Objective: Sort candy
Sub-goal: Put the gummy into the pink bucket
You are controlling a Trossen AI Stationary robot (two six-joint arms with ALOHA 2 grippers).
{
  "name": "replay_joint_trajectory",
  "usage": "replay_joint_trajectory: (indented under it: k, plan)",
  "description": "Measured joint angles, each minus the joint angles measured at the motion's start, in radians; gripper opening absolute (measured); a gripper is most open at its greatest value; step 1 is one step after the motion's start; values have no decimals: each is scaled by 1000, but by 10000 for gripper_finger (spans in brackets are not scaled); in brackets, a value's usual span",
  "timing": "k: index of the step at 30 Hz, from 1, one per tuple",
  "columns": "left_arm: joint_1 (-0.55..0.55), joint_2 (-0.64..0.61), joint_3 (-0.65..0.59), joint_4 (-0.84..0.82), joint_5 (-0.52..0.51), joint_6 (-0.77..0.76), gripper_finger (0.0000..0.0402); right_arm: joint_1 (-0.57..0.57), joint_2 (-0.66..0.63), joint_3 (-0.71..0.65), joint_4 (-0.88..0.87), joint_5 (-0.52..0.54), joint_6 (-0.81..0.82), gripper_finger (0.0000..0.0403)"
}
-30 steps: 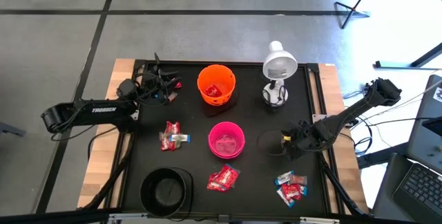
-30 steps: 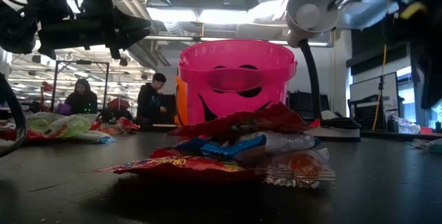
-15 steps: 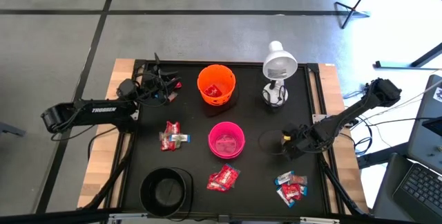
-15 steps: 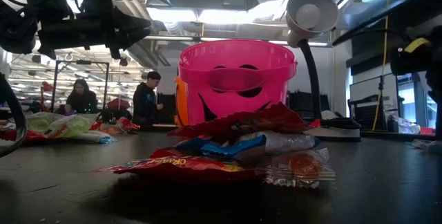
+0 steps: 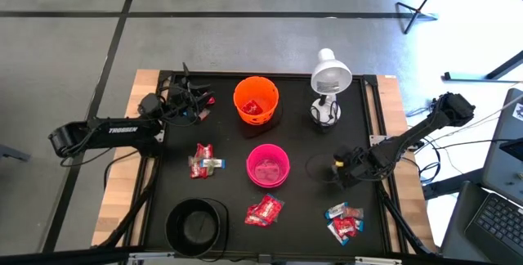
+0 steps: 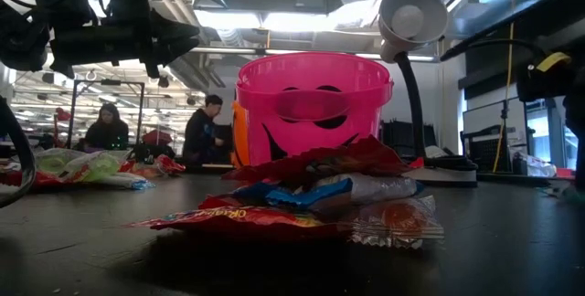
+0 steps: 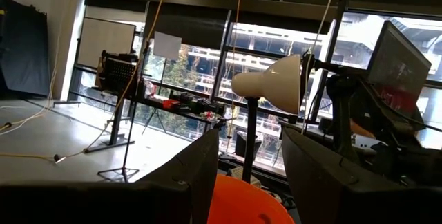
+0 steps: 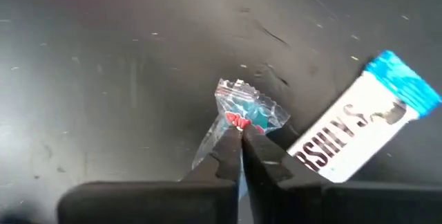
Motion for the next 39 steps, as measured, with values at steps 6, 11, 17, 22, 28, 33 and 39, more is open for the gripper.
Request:
replay_joint_trajectory:
  k: [6,11,17,22,28,33,39]
  plan:
    - [0,0,0,0,0,0,151,0,-2,50,2,28,-46,5]
    - [0,0,0,0,0,0,151,0,-3,145,16,107,-127,3]
    - [0,0,0,0,0,0,151,-1,-3,235,233,263,-352,1]
    - [0,0,0,0,0,0,151,-41,-3,254,485,315,-562,1]
    - [0,0,0,0,0,0,151,-153,18,253,630,204,-713,1]
    - [0,0,0,0,0,0,151,-246,77,253,714,85,-742,1]
    - [0,0,0,0,0,0,151,-337,172,253,849,-68,-776,1]
